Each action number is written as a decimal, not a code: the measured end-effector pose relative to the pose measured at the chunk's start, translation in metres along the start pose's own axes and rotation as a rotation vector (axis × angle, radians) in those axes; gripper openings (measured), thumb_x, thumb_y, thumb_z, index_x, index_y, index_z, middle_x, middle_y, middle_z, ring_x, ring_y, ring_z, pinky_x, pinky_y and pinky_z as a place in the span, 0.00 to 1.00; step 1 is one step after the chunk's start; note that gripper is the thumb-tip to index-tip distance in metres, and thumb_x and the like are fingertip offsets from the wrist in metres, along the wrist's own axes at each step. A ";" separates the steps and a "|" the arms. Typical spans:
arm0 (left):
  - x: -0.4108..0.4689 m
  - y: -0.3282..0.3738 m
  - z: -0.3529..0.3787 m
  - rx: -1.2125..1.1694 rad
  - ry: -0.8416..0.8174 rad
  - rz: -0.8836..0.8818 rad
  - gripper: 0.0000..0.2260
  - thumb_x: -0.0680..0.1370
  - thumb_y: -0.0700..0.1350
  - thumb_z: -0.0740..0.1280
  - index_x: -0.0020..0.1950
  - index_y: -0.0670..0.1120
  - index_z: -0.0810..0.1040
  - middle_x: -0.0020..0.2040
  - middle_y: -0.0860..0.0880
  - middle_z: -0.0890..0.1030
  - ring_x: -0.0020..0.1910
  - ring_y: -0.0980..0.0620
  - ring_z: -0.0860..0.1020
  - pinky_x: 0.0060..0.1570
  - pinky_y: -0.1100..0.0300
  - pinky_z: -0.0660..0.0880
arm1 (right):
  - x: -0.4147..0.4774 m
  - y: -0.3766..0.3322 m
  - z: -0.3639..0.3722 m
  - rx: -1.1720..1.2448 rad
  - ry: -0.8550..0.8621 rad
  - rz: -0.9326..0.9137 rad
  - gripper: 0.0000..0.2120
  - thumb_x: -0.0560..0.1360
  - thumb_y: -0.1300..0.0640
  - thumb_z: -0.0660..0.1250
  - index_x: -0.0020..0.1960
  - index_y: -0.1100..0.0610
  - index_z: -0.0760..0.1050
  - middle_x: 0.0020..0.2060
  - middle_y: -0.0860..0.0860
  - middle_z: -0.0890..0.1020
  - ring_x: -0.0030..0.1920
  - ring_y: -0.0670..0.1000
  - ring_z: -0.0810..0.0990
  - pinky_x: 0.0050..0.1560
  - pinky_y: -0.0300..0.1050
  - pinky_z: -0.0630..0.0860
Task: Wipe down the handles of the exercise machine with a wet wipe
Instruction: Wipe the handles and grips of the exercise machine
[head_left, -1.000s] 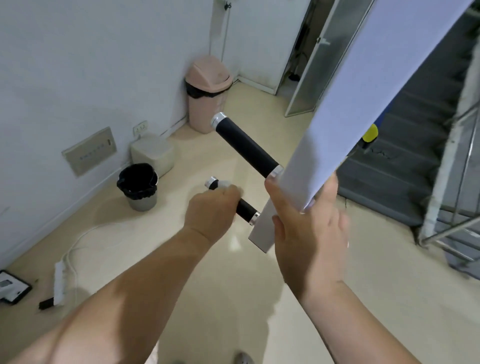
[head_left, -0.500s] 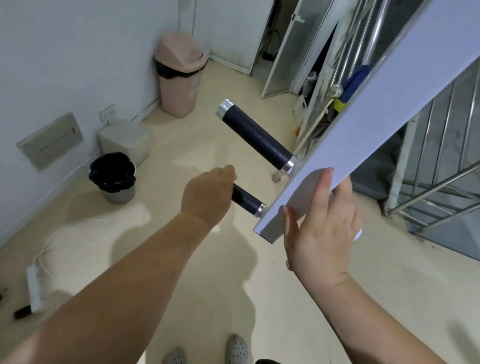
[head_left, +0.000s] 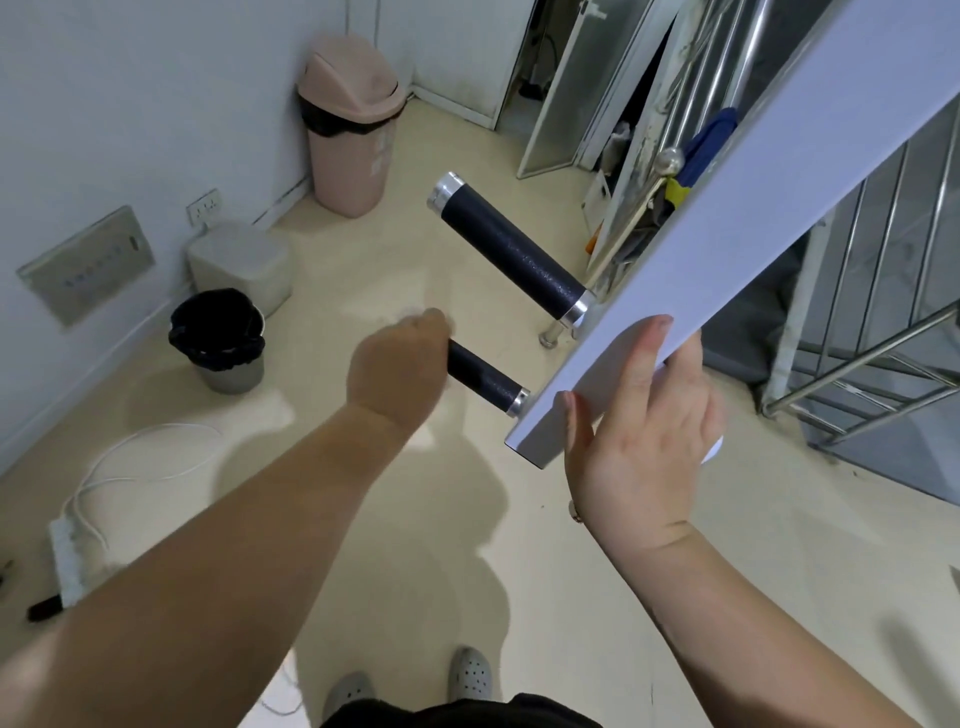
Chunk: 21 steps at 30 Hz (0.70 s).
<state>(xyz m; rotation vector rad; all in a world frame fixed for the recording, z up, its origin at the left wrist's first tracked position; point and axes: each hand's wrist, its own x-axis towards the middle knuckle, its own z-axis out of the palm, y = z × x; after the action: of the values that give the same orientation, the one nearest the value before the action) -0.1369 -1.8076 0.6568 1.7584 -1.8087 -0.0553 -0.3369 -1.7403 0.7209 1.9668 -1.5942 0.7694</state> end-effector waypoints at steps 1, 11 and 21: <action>-0.009 0.012 0.002 -0.011 -0.030 0.032 0.14 0.60 0.34 0.77 0.42 0.44 0.78 0.32 0.44 0.79 0.23 0.43 0.75 0.23 0.61 0.68 | 0.000 -0.001 0.001 -0.001 0.005 -0.001 0.44 0.76 0.53 0.72 0.77 0.57 0.44 0.70 0.76 0.66 0.53 0.58 0.66 0.56 0.58 0.63; -0.003 -0.008 0.006 -0.013 0.091 0.033 0.13 0.65 0.33 0.77 0.46 0.44 0.80 0.33 0.44 0.79 0.23 0.41 0.76 0.22 0.60 0.67 | -0.001 0.002 -0.001 0.004 0.011 -0.037 0.43 0.76 0.54 0.71 0.78 0.57 0.43 0.71 0.76 0.65 0.52 0.58 0.66 0.56 0.58 0.64; -0.035 0.031 0.023 -0.117 -0.031 0.061 0.06 0.83 0.43 0.57 0.50 0.45 0.73 0.39 0.50 0.72 0.37 0.43 0.73 0.38 0.57 0.69 | -0.001 -0.004 0.001 0.011 -0.001 -0.015 0.40 0.76 0.55 0.69 0.78 0.57 0.48 0.71 0.76 0.64 0.51 0.61 0.71 0.57 0.59 0.64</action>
<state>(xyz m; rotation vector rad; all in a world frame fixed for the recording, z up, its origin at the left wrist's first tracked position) -0.1769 -1.7806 0.6384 1.6283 -1.8421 -0.1610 -0.3330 -1.7394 0.7193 1.9848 -1.5778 0.7726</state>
